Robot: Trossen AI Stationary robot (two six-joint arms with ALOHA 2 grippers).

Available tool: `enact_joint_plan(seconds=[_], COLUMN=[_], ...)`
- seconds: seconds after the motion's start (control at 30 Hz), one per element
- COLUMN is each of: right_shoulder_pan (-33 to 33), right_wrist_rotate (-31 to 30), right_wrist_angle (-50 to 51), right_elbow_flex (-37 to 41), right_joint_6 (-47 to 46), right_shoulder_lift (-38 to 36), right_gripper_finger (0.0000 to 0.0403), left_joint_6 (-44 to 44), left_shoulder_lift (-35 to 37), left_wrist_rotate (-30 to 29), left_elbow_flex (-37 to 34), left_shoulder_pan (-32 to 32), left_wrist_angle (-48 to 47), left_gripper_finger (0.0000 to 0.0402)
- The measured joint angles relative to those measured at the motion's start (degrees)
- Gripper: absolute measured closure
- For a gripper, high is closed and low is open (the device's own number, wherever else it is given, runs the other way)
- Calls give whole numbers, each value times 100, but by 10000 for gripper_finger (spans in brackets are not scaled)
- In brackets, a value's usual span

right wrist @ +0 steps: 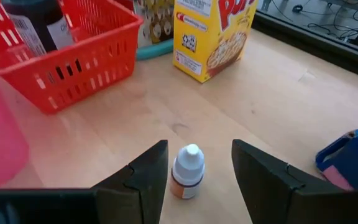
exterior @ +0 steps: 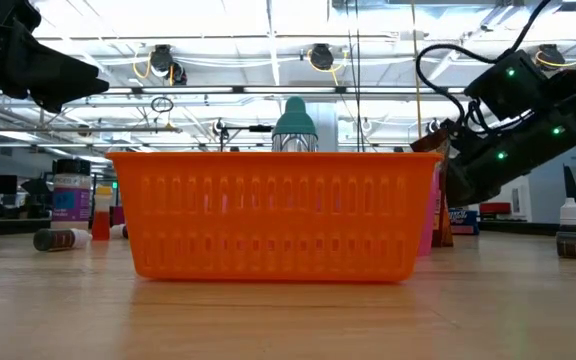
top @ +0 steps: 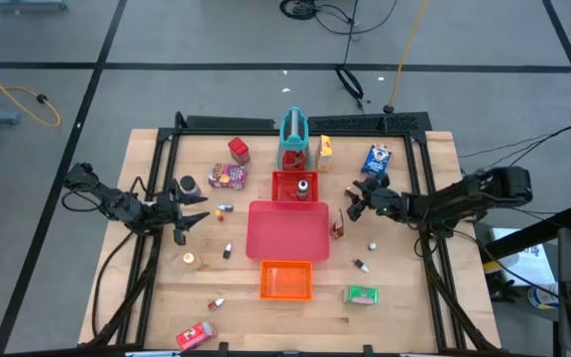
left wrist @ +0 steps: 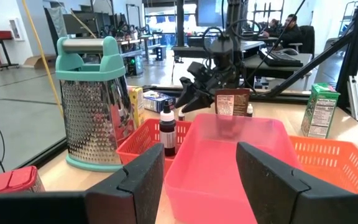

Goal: Pick & Place Kitchen Items
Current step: Put the small orange food coloring bottle into the red bin

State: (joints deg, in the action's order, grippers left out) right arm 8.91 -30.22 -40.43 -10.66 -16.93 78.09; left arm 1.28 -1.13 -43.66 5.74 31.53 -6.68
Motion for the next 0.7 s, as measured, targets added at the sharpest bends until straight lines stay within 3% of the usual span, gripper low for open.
enact_joint_plan(seconds=[0.2,0.7], right_shoulder_pan=[0,9], right_wrist_rotate=[-99,-149], right_wrist_angle=[-547,-851], right_elbow_flex=[-2,-11], right_joint_6=[-50,-12], right_shoulder_lift=[440,782], right_gripper_finger=[252,358], left_joint_6=[5,5], left_shoulder_lift=[2,1], left_wrist_rotate=[0,0], left_elbow_flex=[0,0], left_shoulder_pan=[0,-1], left_wrist_angle=[0,-44], left_gripper_finger=[201,201])
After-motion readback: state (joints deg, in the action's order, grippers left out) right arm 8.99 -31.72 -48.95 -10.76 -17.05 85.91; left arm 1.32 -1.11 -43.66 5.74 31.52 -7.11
